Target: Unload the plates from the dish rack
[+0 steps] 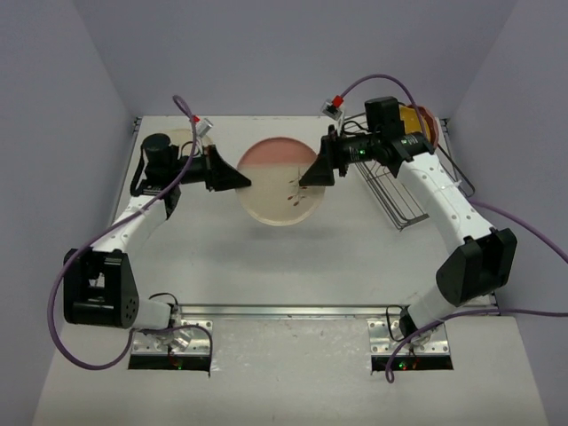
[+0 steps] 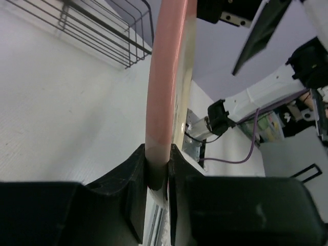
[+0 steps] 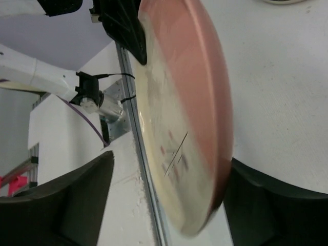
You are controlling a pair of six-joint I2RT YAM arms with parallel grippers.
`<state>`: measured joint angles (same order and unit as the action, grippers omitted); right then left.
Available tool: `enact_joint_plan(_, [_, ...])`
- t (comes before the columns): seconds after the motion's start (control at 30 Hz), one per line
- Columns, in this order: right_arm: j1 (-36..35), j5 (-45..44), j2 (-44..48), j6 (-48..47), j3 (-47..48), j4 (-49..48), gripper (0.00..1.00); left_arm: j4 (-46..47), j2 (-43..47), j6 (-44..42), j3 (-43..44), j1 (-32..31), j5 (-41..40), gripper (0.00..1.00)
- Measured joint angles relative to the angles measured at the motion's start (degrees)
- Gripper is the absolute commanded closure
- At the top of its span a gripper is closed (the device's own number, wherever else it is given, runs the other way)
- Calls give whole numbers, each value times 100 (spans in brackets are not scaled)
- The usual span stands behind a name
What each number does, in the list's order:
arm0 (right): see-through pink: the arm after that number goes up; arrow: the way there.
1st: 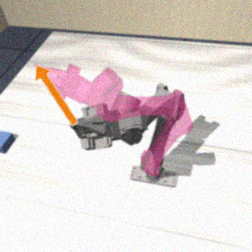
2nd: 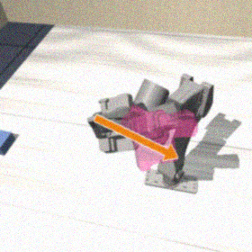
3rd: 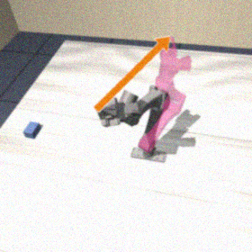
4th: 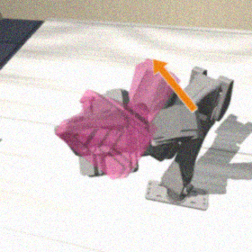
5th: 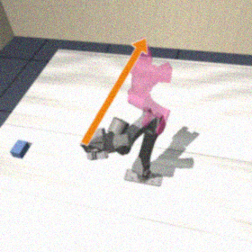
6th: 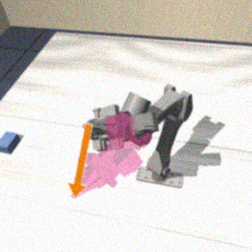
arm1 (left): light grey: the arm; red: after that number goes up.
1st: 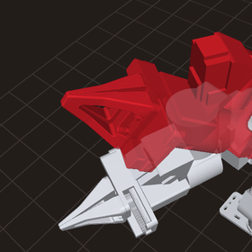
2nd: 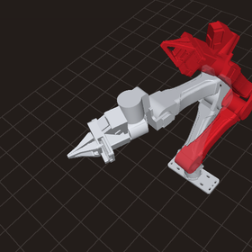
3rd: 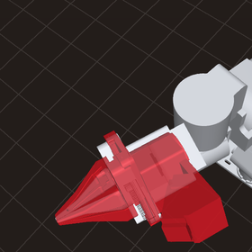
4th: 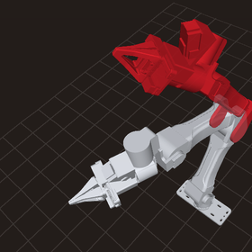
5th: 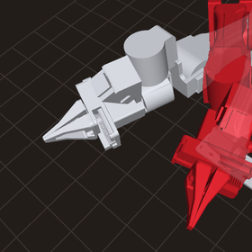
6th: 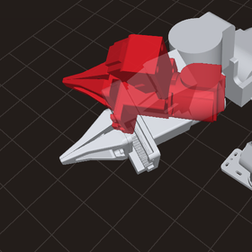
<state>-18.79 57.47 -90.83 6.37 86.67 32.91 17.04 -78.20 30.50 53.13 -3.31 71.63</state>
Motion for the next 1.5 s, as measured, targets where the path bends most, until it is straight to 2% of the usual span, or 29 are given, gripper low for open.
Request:
enact_joint_plan(0.13, [-11,-379,4,14,-29,-9,1,505,-442,671,-110,1295,182,100])
enact_joint_plan(0.27, [-11,-1004,44,-64,-229,5,1,769,-1365,1079,173,2425,57,100])
enact_joint_plan(0.4, [-9,-1374,51,-187,-475,71,1,926,-2457,1488,779,3209,-326,100])
enact_joint_plan(0.53, [-11,-1563,110,-283,-685,180,1,1035,-3208,1736,1315,3646,-801,100])
enact_joint_plan(0.7, [-11,-1666,182,-358,-715,234,1,1171,-3806,1798,1823,3813,-1244,100])
enact_joint_plan(1.13, [-11,-1684,208,-381,-715,349,1,1185,-4334,1555,2119,3790,-1713,100])
enact_joint_plan(1.5, [-11,-1682,202,-378,-704,411,1,-88,-4455,629,2588,3643,-2347,100])
